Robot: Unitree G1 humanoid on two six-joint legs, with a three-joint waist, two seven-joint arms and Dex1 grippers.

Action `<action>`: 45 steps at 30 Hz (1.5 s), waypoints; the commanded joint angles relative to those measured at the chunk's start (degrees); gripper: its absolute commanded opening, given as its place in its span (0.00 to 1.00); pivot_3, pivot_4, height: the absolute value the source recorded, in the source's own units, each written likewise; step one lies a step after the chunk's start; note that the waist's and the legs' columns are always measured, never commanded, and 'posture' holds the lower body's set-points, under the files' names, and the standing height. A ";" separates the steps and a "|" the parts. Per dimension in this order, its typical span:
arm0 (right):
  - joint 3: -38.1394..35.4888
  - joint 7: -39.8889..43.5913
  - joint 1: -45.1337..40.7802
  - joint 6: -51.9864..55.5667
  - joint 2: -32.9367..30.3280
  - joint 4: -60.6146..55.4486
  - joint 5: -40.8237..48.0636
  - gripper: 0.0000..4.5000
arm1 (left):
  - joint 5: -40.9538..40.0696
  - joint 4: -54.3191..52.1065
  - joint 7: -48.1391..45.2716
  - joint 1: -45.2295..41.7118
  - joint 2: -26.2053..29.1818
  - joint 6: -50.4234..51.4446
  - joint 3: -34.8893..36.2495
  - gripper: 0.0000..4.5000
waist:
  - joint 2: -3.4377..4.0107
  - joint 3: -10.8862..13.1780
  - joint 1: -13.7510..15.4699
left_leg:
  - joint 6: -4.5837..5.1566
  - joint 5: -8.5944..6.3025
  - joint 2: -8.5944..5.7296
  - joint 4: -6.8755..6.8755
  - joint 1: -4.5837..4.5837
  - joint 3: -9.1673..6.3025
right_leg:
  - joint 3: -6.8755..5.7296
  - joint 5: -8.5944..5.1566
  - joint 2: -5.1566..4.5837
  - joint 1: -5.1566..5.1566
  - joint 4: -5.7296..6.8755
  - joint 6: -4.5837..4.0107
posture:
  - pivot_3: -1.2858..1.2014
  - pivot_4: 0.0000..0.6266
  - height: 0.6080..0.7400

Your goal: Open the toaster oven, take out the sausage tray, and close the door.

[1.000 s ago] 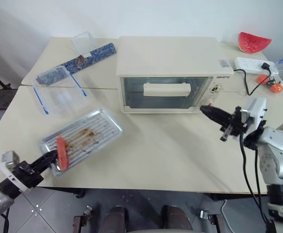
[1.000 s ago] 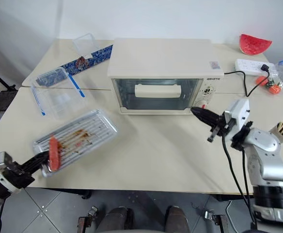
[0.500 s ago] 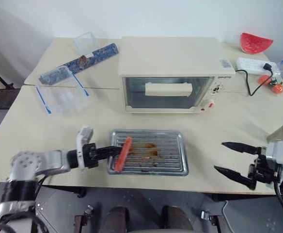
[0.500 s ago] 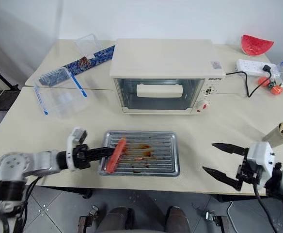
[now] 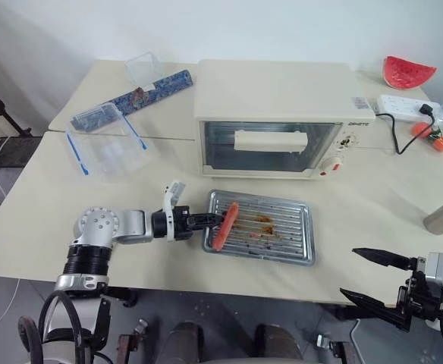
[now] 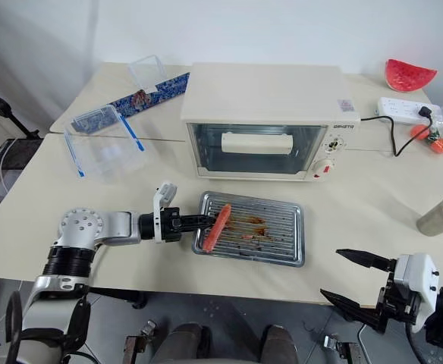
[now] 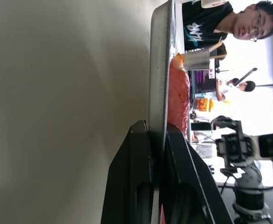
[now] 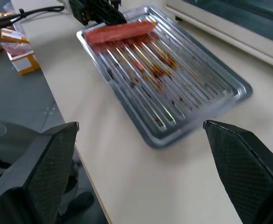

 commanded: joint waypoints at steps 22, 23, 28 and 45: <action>2.28 -1.14 -3.65 -0.95 0.78 -0.43 -0.41 1.00 | 6.85 -8.16 6.13 1.78 -6.15 11.11 13.31 0.69 | 0.01 0.00 -0.28 | -0.03 -0.04 0.01 -0.07 0.01 -0.01 | -0.03 0.01 0.00 0.02 0.08 0.02 | 0.52 0.24 1.00; 2.51 -1.08 -4.10 -0.96 0.66 -0.10 -0.55 1.00 | 7.14 -10.65 3.38 2.74 -3.93 9.54 12.18 0.76 | 0.00 0.00 -0.32 | -0.03 -0.04 0.01 -0.07 0.01 -0.01 | -0.03 0.01 0.00 0.02 0.08 0.02 | 0.52 0.24 1.00; 3.45 -3.07 -8.54 0.68 0.50 1.63 -0.20 1.00 | 8.60 -19.58 -21.98 13.05 11.84 -4.00 10.80 0.99 | 0.01 0.01 -2.41 | -0.17 -0.08 0.20 -0.21 0.09 0.07 | -0.01 -0.03 0.15 -0.09 0.12 -0.06 | 0.52 0.24 1.00; 9.62 -2.36 -20.92 0.95 1.26 4.13 -0.41 1.00 | 36.99 -22.90 -48.34 34.53 21.15 -68.58 16.30 0.99 | 0.07 0.04 -1.60 | 0.09 -0.54 0.60 -0.23 -0.23 0.66 | -0.23 0.12 0.23 -0.48 -0.31 -0.19 | 0.52 0.24 1.00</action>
